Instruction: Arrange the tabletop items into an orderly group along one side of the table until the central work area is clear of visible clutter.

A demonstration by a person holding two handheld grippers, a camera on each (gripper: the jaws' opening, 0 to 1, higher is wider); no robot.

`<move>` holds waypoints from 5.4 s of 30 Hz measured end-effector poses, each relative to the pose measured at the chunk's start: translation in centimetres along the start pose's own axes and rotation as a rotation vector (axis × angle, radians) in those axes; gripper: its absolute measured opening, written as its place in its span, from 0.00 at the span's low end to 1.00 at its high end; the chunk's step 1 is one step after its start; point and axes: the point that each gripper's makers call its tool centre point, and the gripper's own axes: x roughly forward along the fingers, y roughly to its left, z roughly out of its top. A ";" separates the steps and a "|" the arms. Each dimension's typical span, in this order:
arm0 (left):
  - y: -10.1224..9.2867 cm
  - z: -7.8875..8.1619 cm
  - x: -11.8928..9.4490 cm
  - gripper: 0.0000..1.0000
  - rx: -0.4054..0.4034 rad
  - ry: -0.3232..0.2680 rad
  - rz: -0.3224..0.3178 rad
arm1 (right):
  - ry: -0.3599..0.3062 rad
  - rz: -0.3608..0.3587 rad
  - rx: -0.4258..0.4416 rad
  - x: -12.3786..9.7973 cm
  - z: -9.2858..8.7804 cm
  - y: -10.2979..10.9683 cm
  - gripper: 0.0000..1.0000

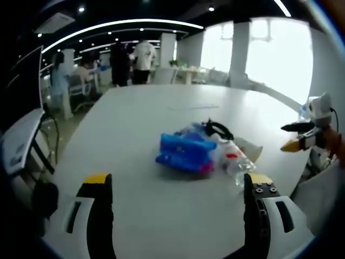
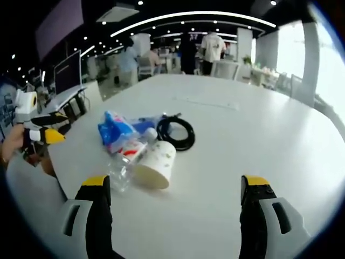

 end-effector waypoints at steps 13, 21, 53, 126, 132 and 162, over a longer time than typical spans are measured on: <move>-0.2 -0.2 0.1 0.98 -0.023 0.012 -0.014 | -0.008 0.016 0.009 0.4 0.4 0.5 0.98; -0.4 -0.3 0.1 0.98 -0.025 0.016 -0.021 | -0.010 0.065 -0.005 1.1 1.3 2.2 0.98; 0.1 0.2 -0.5 0.98 -0.045 -0.012 -0.017 | 0.018 0.224 -0.035 6.3 4.6 9.3 0.98; 0.4 0.2 -0.3 0.96 -0.068 -0.012 -0.008 | 0.426 -0.072 0.215 12.7 -2.4 9.7 0.44; 0.3 0.1 -0.3 0.96 -0.064 -0.005 -0.010 | 0.400 -0.072 0.253 12.6 -2.4 9.4 0.40; -0.5 1.2 -0.5 0.90 -0.101 -0.063 -0.064 | 0.122 -0.002 0.168 9.9 3.0 9.3 0.39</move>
